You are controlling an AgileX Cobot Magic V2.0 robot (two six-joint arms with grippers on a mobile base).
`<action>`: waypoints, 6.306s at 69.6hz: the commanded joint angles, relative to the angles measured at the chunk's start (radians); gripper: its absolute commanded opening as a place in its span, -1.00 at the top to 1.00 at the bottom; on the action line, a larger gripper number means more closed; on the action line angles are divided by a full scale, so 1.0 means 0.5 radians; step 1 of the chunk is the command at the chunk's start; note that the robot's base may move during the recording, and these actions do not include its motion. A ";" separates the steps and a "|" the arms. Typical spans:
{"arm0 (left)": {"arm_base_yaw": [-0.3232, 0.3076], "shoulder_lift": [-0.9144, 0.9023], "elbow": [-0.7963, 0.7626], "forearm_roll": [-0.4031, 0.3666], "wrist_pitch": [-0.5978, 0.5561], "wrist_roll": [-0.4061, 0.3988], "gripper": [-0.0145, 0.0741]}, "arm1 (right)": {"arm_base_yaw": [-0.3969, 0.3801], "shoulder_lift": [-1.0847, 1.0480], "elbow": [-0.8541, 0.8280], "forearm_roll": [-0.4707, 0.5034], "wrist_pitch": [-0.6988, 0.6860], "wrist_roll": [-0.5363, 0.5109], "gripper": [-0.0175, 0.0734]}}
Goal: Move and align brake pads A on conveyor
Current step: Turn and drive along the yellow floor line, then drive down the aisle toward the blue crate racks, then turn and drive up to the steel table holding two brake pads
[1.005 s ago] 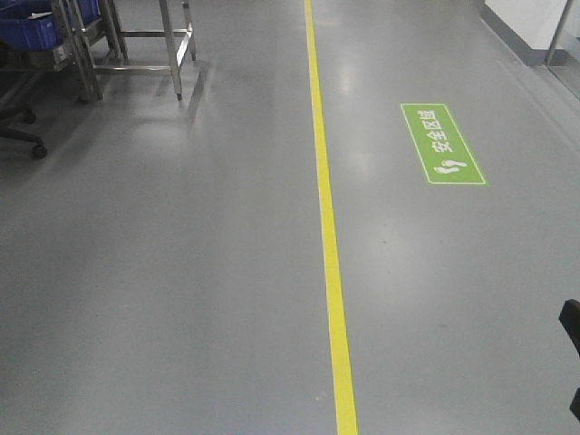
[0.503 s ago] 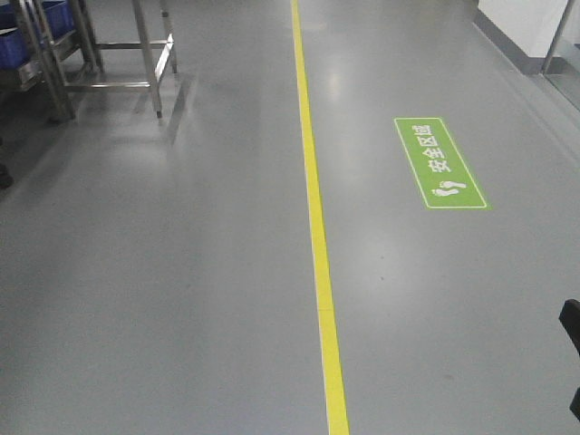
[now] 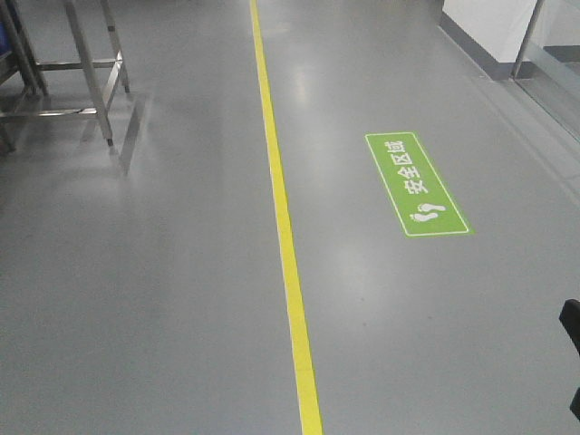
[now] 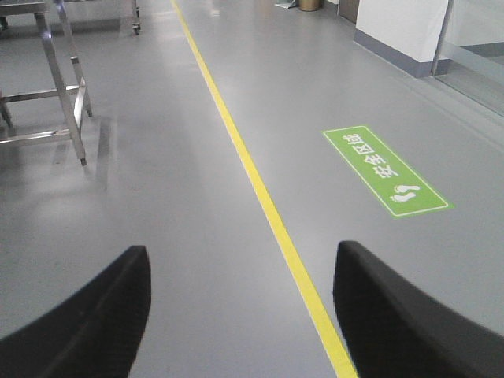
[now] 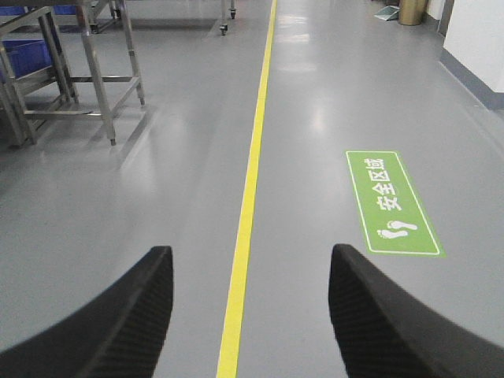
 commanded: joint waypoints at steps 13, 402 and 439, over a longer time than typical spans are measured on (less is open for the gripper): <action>-0.005 0.011 -0.050 -0.002 -0.142 -0.004 -0.44 | -0.008 0.009 -0.054 -0.005 -0.143 -0.007 -0.29; -0.005 0.011 -0.050 -0.002 -0.142 -0.004 -0.44 | -0.008 0.009 -0.054 -0.005 -0.144 -0.007 -0.29; -0.005 0.011 -0.050 -0.002 -0.142 -0.004 -0.44 | -0.008 0.009 -0.054 -0.005 -0.143 -0.007 -0.29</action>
